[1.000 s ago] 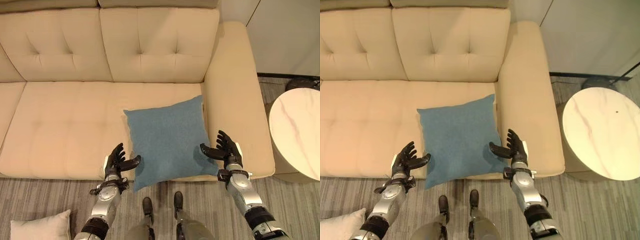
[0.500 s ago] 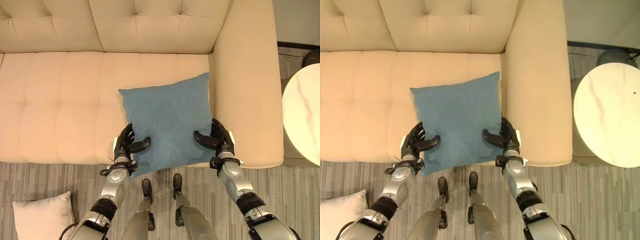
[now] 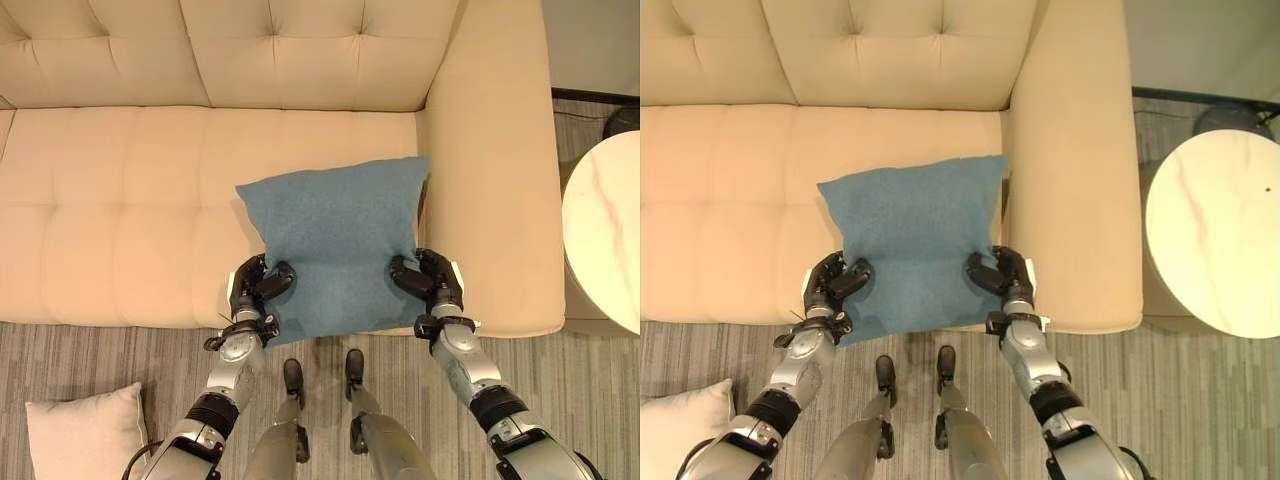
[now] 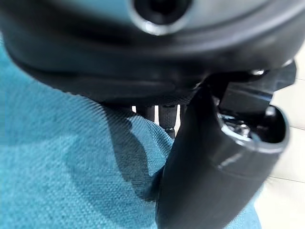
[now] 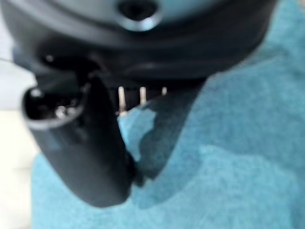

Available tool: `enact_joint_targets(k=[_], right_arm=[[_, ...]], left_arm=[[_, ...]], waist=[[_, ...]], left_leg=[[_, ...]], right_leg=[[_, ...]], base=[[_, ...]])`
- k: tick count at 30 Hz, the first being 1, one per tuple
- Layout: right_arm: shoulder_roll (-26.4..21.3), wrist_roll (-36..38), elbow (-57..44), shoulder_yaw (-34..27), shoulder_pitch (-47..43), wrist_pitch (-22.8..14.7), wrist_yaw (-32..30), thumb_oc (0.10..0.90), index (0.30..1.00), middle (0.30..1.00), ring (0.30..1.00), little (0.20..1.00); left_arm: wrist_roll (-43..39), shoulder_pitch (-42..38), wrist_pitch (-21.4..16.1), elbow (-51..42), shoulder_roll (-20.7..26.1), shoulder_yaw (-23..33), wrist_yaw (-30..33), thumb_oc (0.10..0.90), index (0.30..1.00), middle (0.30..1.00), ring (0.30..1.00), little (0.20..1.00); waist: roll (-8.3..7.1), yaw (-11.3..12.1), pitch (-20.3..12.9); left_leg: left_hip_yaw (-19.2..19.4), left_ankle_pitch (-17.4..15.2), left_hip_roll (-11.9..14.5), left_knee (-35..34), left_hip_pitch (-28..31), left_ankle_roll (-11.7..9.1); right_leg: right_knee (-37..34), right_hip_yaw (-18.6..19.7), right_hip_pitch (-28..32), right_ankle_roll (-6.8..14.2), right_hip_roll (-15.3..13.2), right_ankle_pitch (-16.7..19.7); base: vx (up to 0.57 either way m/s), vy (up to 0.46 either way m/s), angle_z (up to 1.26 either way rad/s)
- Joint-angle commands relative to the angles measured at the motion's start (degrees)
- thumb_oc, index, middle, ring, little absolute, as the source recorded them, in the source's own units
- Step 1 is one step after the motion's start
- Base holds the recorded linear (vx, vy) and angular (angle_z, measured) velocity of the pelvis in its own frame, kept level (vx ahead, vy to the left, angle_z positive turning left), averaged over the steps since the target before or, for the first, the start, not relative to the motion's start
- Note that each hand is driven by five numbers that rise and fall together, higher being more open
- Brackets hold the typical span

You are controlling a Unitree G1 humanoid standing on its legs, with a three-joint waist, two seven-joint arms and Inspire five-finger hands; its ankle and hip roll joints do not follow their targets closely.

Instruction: Pick up all the scattered cushions and arrange them neatly on the sofa.

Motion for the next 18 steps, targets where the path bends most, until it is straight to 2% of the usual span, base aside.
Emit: enact_joint_targets(k=[1,4,5,14,16,18], right_arm=[[5.4,-3.2,-9.1,3.1,-0.3,-4.4,5.7,0.400,0.300,0.300,0.300,0.300],[4.1,-4.8,-13.5,1.3,3.2,-4.2,6.0,0.400,0.300,0.300,0.300,0.300],[3.1,-6.5,-17.4,-0.2,5.9,-4.3,6.3,0.400,0.300,0.300,0.300,0.300],[1.0,-10.4,-27.3,-3.7,13.4,-4.1,9.2,0.400,0.300,0.300,0.300,0.300],[0.5,-10.5,-28.8,-4.4,15.5,-3.7,10.4,0.400,0.300,0.300,0.300,0.300],[-0.6,-11.9,-30.2,-4.5,16.7,-3.5,11.1,0.400,0.300,0.300,0.300,0.300]], left_arm=[[1.1,-1.2,-4.0,-6.9,-3.2,-3.6,-4.4,0.400,0.300,0.300,0.300,0.300],[1.2,2.2,-3.6,-11.2,-2.7,-3.0,-5.4,0.400,0.300,0.300,0.300,0.300],[1.0,4.9,-3.5,-14.4,-2.3,-2.5,-6.2,0.400,0.300,0.300,0.300,0.300],[2.6,12.6,-2.7,-22.8,1.2,-1.3,-10.2,0.400,0.300,0.300,0.300,0.300],[2.1,13.9,-2.2,-23.4,1.7,-0.8,-11.6,0.400,0.300,0.300,0.300,0.300],[2.1,15.2,-2.0,-24.1,2.0,-0.6,-12.5,0.400,0.300,0.300,0.300,0.300]], waist=[[-2.77,0.1,-3.3],[-2.59,-0.1,-4.2],[-2.33,-0.4,-4.5],[-1.50,-1.3,-7.5],[-1.96,-1.4,-7.4],[-2.86,-1.3,-6.8]], left_leg=[[0.0,-4.9,-0.6,0.1,2.2,-1.0],[0.1,-5.2,-0.4,0.1,4.5,-1.0],[0.2,-5.8,-0.2,0.1,6.9,-1.0],[0.8,-6.7,0.9,0.1,14.4,-1.8],[1.1,-7.7,1.4,3.7,14.5,-2.2],[1.0,-9.4,1.6,11.1,12.7,-2.7]], right_leg=[[0.3,2.6,2.2,5.7,-2.0,-3.9],[0.3,2.4,4.7,5.6,-1.9,-4.7],[0.3,2.0,7.0,5.4,-1.8,-5.5],[3.1,1.2,13.8,4.3,-1.2,-9.1],[4.2,1.2,15.0,3.8,-1.2,-10.1],[4.6,0.9,16.7,3.0,-1.5,-11.1]], base=[[0.02,-0.015,-0.04],[0.04,-0.018,0.01],[0.07,-0.025,0.04],[0.05,-0.027,0.03],[0.02,-0.089,0.02],[-0.01,-0.094,0.07]])
